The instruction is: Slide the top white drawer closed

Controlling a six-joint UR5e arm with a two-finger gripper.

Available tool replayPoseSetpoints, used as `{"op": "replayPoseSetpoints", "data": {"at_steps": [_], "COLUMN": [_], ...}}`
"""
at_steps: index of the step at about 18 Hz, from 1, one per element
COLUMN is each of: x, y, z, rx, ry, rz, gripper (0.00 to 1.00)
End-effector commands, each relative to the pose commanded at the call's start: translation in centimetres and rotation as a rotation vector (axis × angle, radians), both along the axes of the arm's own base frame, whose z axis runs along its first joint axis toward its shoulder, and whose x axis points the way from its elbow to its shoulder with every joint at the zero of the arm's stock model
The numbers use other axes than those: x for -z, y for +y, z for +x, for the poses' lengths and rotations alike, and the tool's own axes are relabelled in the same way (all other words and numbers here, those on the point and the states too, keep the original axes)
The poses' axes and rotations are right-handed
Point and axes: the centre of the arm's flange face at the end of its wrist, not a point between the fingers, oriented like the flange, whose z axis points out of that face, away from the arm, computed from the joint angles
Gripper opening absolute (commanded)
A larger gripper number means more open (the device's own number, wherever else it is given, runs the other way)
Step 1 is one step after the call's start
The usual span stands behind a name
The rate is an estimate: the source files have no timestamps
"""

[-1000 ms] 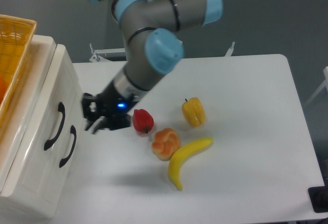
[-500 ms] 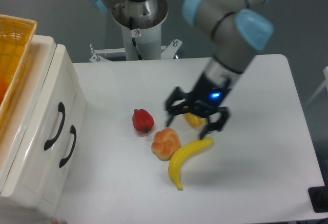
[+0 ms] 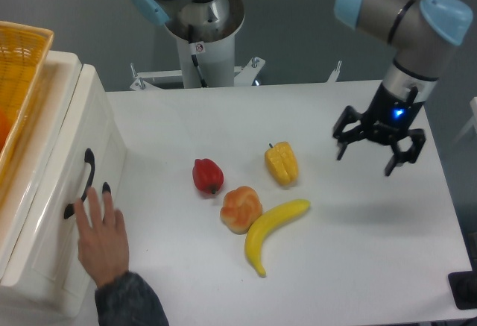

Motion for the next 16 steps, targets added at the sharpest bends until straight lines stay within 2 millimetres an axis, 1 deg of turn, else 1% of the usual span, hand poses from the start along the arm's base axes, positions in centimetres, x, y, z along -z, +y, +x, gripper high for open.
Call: {"op": "replayPoseSetpoints", "data": {"at_steps": [2, 3, 4, 7, 8, 10, 12, 16], "x": [0.3, 0.8, 0.7, 1.1, 1.4, 1.6, 1.5, 1.8], "y": [-1.4, -1.9, -2.3, -4.6, -5.1, -5.6, -6.2, -5.7], "z": [-1.3, -1.8, -2.1, -4.2, -4.5, -5.2, -5.8, -6.0], "rx": [0.012, 0.026, 0.043, 0.080, 0.108, 0.155, 0.156, 0.166], "ry": [0.021, 0.022, 0.030, 0.045, 0.049, 0.058, 0.062, 0.062], "rz": [-0.068, -0.091, -0.107, -0.146, -0.173, -0.213, -0.215, -0.209], "gripper": [1.00, 1.00, 1.00, 1.00, 1.00, 1.00, 1.00, 1.00]}}
